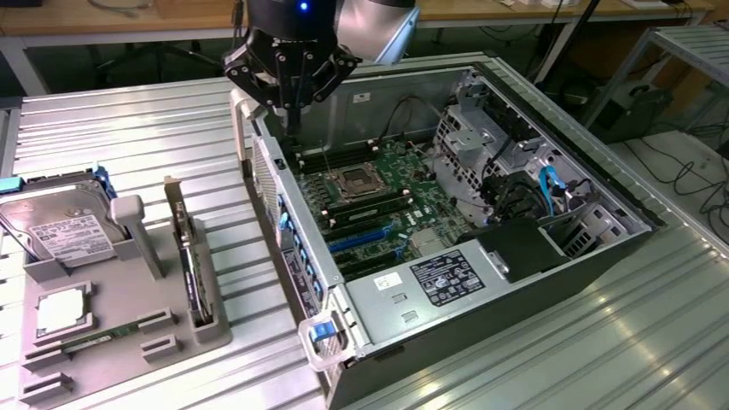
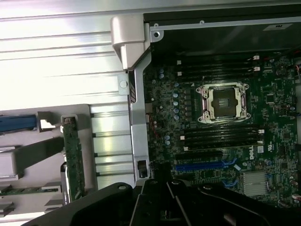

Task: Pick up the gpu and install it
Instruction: 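Reach for the gpu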

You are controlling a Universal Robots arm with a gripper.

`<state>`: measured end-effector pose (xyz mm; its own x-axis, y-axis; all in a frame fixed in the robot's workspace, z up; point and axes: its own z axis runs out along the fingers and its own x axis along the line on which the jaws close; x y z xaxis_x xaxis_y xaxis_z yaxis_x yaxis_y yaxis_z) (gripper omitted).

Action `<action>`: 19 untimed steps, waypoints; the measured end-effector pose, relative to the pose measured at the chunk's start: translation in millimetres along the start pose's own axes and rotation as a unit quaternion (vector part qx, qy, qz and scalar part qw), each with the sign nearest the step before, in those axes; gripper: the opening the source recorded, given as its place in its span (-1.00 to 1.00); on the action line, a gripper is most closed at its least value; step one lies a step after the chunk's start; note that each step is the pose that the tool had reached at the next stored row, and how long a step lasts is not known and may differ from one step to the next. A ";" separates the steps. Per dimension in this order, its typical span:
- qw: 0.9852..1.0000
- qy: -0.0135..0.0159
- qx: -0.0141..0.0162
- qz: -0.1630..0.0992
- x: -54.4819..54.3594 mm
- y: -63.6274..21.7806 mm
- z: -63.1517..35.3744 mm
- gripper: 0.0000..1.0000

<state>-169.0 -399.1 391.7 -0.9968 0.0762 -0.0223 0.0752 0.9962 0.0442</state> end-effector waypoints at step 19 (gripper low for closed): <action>1.000 0.000 0.000 0.000 7.8 -0.8 0.2 -0.79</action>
<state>-176.9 -399.4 391.2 -0.9969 0.0762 -0.0217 0.0752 0.9962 0.0441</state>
